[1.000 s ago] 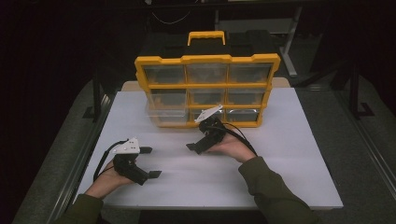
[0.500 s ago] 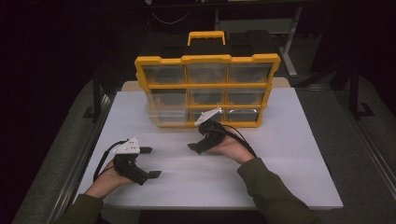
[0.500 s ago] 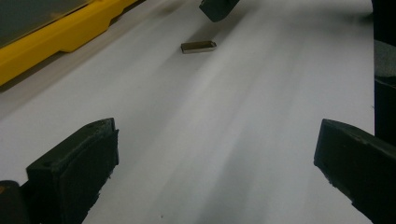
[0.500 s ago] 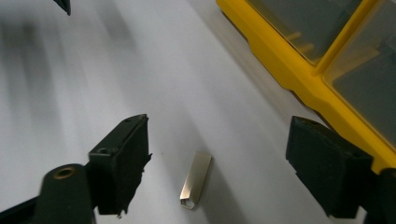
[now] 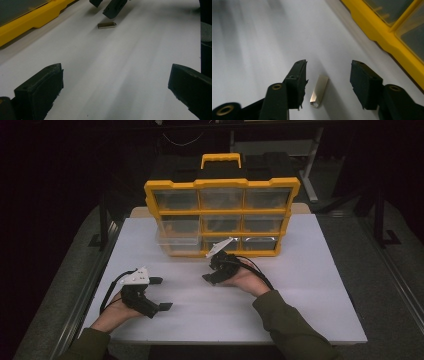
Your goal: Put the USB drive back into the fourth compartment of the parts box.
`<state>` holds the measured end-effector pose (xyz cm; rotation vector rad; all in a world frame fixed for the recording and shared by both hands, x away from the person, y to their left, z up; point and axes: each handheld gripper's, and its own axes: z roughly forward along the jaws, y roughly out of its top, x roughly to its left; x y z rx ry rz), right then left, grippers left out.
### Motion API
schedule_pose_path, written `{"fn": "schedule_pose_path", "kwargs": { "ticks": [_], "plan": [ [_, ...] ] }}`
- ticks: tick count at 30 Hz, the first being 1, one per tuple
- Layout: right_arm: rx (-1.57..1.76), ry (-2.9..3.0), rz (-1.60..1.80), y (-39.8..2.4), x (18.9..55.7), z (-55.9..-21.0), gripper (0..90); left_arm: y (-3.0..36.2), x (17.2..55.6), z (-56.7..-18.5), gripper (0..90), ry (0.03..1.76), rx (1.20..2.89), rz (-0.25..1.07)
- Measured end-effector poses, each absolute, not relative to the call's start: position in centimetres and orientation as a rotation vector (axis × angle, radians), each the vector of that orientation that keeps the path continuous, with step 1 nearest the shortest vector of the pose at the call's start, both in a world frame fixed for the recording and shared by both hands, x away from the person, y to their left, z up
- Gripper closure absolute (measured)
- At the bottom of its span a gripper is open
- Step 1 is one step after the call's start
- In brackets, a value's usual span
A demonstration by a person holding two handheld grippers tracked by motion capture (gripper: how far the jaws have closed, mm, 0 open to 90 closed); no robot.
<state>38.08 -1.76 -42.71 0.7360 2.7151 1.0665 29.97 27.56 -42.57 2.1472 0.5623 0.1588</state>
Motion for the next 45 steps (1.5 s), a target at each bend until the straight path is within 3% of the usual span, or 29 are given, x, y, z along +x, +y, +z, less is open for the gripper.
{"fn": "schedule_pose_path", "kwargs": {
  "ticks": [10,23,45],
  "plan": [
    [0.739,2.754,1.02,-1.4,38.2,-43.6,61.3,27.5,30.0,-42.6,0.0,0.562,2.147,0.157],
    [0.739,2.804,0.96,-1.1,38.0,-44.1,72.5,27.5,30.0,-42.6,0.0,0.562,2.146,0.156],
    [0.718,2.793,0.908,-0.8,37.7,-44.4,77.8,27.5,30.0,-42.5,0.0,0.563,2.145,0.16]
  ]
}}
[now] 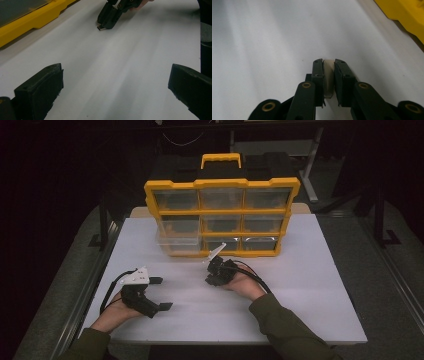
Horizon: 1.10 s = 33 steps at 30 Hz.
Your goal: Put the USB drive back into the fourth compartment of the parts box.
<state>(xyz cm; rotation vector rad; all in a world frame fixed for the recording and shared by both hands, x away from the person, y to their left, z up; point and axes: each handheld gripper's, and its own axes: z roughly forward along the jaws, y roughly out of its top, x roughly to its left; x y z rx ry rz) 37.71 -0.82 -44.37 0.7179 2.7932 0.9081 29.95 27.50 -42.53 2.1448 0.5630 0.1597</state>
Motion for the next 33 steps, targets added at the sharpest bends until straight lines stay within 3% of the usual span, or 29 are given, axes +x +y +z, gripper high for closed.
{"fn": "schedule_pose_path", "kwargs": {
  "ticks": [33],
  "plan": [
    [0.705,2.8,0.984,-2.6,37.9,-42.0,77.9,27.5,29.9,-42.5,0.0,0.561,2.142,0.162]
  ]
}}
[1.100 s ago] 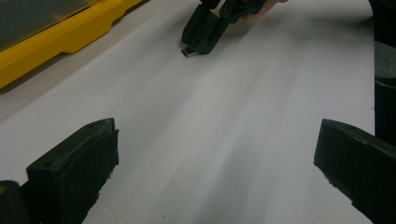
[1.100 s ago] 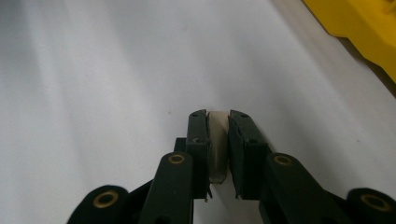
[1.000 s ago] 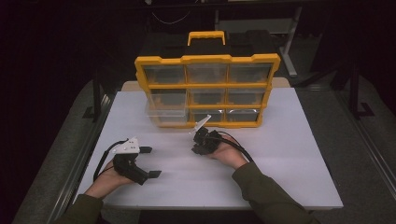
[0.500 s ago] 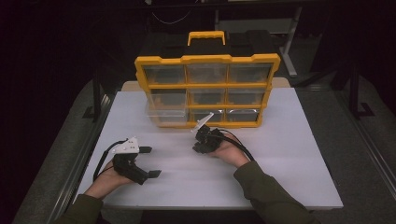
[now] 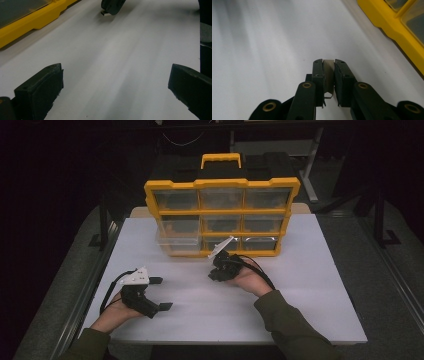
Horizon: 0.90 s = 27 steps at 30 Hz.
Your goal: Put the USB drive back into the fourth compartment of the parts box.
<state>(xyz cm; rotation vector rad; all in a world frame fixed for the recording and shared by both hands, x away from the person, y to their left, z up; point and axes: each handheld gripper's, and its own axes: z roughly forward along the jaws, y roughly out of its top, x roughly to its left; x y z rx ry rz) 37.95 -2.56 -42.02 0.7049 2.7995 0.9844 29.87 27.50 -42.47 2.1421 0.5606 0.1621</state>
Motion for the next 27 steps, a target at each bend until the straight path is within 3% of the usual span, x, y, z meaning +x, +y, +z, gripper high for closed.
{"fn": "schedule_pose_path", "kwargs": {
  "ticks": [27],
  "plan": [
    [0.654,2.802,1.034,-3.5,37.2,-38.4,77.9,27.5,29.9,-42.4,0.0,0.565,2.133,0.16]
  ]
}}
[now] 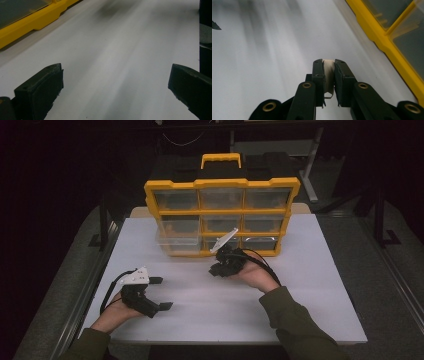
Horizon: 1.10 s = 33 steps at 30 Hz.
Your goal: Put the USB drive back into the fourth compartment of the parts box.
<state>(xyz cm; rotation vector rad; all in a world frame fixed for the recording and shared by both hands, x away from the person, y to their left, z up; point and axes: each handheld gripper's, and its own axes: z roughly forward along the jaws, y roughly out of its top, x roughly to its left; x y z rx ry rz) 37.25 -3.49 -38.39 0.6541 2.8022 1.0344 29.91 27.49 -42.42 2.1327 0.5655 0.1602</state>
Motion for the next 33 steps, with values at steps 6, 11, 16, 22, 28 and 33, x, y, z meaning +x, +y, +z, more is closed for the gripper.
{"fn": "schedule_pose_path", "kwargs": {
  "ticks": [6,11,16,22,28,33],
  "plan": [
    [0.65,2.794,1.043,-3.8,37.4,-37.2,77.9,27.5,29.9,-42.4,0.0,0.564,2.133,0.164],
    [0.646,2.788,1.054,-4.1,37.6,-36.3,77.9,27.4,29.9,-42.4,0.0,0.563,2.134,0.163],
    [0.647,2.784,1.058,-4.3,37.8,-35.4,78.0,27.5,29.9,-42.4,0.0,0.563,2.133,0.163],
    [0.649,2.78,1.082,-4.5,38.0,-34.3,77.9,27.4,29.9,-42.4,0.0,0.562,2.133,0.164],
    [0.644,2.77,1.11,-4.6,38.3,-32.9,77.9,27.4,29.9,-42.4,0.0,0.558,2.135,0.165],
    [0.632,2.759,1.127,-4.7,38.5,-31.7,77.9,27.4,29.9,-42.4,0.0,0.558,2.135,0.163]
  ]
}}
